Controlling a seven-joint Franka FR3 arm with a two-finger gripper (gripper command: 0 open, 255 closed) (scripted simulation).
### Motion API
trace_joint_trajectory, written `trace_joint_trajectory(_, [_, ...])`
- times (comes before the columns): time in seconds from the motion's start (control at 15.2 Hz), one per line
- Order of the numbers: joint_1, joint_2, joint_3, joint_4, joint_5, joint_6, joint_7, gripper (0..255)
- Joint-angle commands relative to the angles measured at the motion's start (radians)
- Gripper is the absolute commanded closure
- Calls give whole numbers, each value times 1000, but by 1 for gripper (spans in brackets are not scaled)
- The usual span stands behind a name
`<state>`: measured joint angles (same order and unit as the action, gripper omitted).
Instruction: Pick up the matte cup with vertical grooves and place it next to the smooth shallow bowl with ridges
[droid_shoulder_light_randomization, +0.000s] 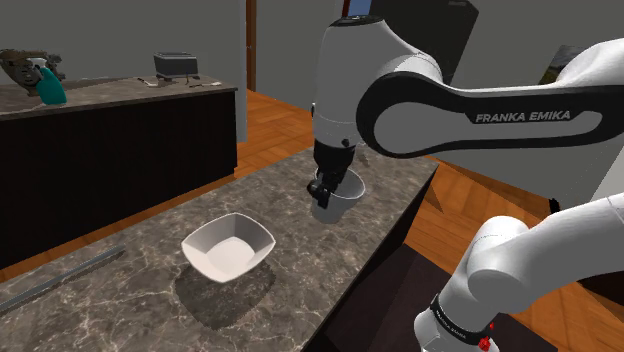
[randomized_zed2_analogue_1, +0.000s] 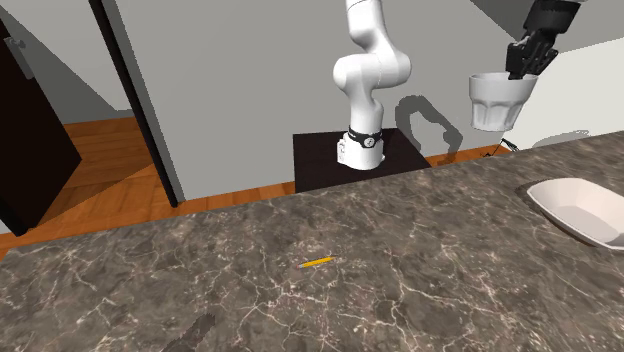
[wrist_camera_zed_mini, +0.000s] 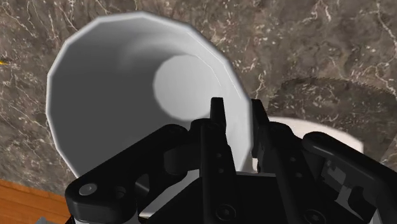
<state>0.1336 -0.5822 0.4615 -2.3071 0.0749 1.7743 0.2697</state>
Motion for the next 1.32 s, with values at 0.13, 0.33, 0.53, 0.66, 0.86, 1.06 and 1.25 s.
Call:
trace_joint_trajectory(0.13, [4,87,98,85,10,-1,110,255])
trace_joint_trajectory(0.33, [0,166,174,164,-1,-7,195,255])
trace_joint_trajectory(0.53, [-9,259,254,253,-31,-16,288,255])
trace_joint_trajectory(0.66, [-15,331,311,318,-64,-25,356,255])
trace_joint_trajectory(0.86, [-15,400,360,350,-102,-10,421,255])
trace_joint_trajectory(1.06, [-14,405,364,314,-105,30,429,255])
trace_joint_trajectory(1.25, [-14,413,369,280,-111,69,438,255])
